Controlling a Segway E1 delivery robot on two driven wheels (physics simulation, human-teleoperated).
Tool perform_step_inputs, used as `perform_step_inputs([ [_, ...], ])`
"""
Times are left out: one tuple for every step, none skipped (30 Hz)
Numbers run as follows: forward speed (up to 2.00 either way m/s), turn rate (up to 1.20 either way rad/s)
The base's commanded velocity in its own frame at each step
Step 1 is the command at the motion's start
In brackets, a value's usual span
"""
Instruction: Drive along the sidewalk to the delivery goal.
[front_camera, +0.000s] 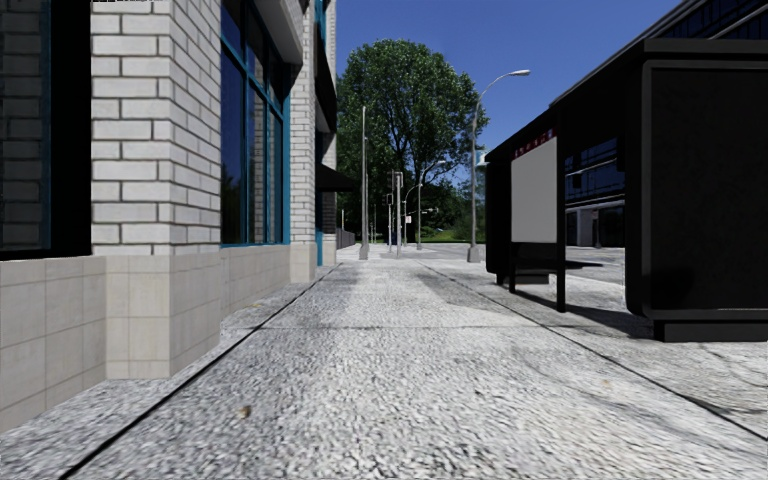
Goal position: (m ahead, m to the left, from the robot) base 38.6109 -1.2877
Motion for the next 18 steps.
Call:
perform_step_inputs([
  [2.00,0.06],
  [2.00,0.07],
  [2.00,0.07],
  [2.00,0.12],
  [2.00,0.16],
  [2.00,0.16],
  [2.00,0.17],
  [2.00,0.17],
  [2.00,0.13],
  [2.00,0.13],
  [2.00,0.03],
  [2.00,0.00],
  [2.00,0.00],
  [2.00,0.00],
  [2.00,0.00],
  [2.00,0.00],
  [2.00,0.00],
  [2.00,0.00],
])
